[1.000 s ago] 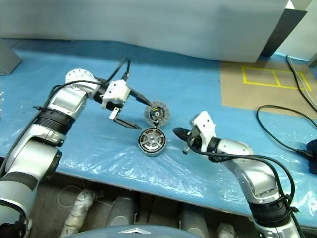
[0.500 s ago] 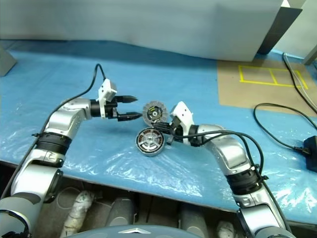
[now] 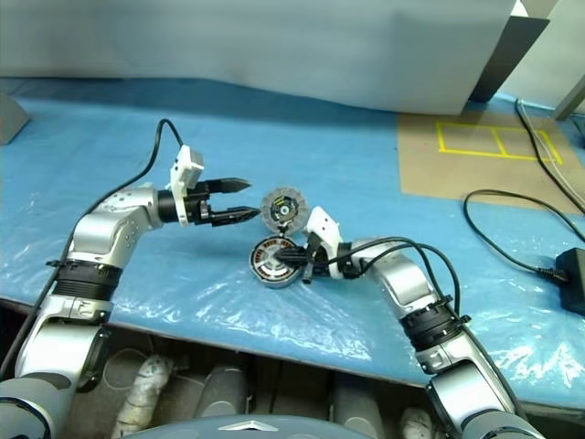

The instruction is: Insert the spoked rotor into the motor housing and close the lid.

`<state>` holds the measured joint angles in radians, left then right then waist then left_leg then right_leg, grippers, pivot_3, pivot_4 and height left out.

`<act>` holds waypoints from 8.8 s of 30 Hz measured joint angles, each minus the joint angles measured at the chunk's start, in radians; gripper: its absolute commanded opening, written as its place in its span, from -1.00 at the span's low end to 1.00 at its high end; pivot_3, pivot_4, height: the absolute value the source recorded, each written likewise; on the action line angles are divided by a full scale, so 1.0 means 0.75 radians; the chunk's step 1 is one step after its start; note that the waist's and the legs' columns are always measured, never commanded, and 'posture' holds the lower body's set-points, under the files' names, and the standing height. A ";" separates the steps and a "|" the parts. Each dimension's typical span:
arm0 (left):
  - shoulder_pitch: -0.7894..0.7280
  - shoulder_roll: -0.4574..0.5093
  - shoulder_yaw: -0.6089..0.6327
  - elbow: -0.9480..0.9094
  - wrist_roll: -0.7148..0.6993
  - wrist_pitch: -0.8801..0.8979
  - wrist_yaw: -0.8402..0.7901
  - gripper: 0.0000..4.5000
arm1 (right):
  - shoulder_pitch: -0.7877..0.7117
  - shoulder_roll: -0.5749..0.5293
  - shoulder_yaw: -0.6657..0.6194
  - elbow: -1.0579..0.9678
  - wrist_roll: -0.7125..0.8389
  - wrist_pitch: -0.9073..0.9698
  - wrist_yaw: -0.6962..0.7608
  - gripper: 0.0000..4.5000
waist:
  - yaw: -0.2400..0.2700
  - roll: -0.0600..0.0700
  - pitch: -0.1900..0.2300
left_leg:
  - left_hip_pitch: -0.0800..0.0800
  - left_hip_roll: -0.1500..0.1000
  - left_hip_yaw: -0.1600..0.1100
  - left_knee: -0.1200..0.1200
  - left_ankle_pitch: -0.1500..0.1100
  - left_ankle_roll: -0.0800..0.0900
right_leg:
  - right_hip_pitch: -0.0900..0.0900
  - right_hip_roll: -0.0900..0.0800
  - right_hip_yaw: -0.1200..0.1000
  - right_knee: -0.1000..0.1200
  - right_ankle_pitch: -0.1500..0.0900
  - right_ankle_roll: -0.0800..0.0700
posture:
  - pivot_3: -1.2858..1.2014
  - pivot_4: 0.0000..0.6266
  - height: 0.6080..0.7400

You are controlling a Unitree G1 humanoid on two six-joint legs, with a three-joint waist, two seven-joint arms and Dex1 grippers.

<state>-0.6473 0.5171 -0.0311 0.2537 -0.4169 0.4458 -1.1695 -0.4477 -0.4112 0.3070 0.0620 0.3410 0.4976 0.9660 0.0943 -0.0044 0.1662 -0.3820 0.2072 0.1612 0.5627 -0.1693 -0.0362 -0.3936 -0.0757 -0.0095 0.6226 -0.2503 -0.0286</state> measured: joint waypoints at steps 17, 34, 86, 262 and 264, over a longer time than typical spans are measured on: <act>-0.282 -0.090 0.086 0.621 0.066 -0.118 0.167 0.99 | 0.113 -0.117 -0.339 -0.361 0.225 0.299 -0.130 -1.00 | 0.009 0.000 0.000 | -0.011 -0.001 0.000 -0.001 0.001 0.001 | -0.009 0.000 -0.001 -0.001 0.002 0.004 | 0.03 -0.52 1.00; -0.625 -0.418 0.165 1.409 0.268 -0.366 0.173 -0.98 | 0.322 -0.201 -0.360 -0.641 0.248 0.443 -0.301 -1.00 | 0.021 -0.001 0.001 | -0.018 -0.003 -0.013 -0.001 0.001 0.001 | -0.008 -0.001 -0.011 -0.005 0.004 0.007 | 0.03 -0.52 1.00; -0.496 0.087 -0.266 0.412 -0.162 -0.252 -0.442 -0.98 | 0.305 -0.263 -0.430 -0.655 0.328 0.393 -0.298 -1.00 | 0.014 0.004 0.001 | -0.015 -0.003 -0.013 0.000 0.001 0.000 | -0.006 -0.001 -0.011 -0.002 0.004 0.007 | 0.03 -0.52 1.00; 0.442 -0.011 -0.015 -0.367 -0.054 -0.067 0.199 -1.00 | -0.073 0.207 0.068 0.143 -0.344 -0.195 -0.236 0.32 | -0.038 0.003 -0.012 | 0.023 -0.001 0.009 -0.021 -0.001 0.003 | 0.009 0.000 0.011 -0.008 -0.002 0.002 | 0.03 -0.52 1.00; 0.442 -0.011 -0.016 -0.367 -0.054 -0.067 0.199 -1.00 | -0.061 0.241 0.051 0.154 -0.343 -0.181 -0.274 0.32 | -0.038 0.001 -0.014 | 0.027 -0.001 0.011 -0.025 -0.001 0.004 | 0.009 0.001 0.013 -0.008 -0.006 0.009 | 0.03 -0.52 1.00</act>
<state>-0.3160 0.5087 -0.0427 -0.0217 -0.4573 0.3959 -1.0202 -0.4938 -0.2302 0.3456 0.1774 0.0834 0.3617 0.7604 0.0655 -0.0038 0.1557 -0.3619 0.2067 0.1698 0.5438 -0.1702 -0.0335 -0.3872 -0.0752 0.0002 0.6165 -0.2550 -0.0221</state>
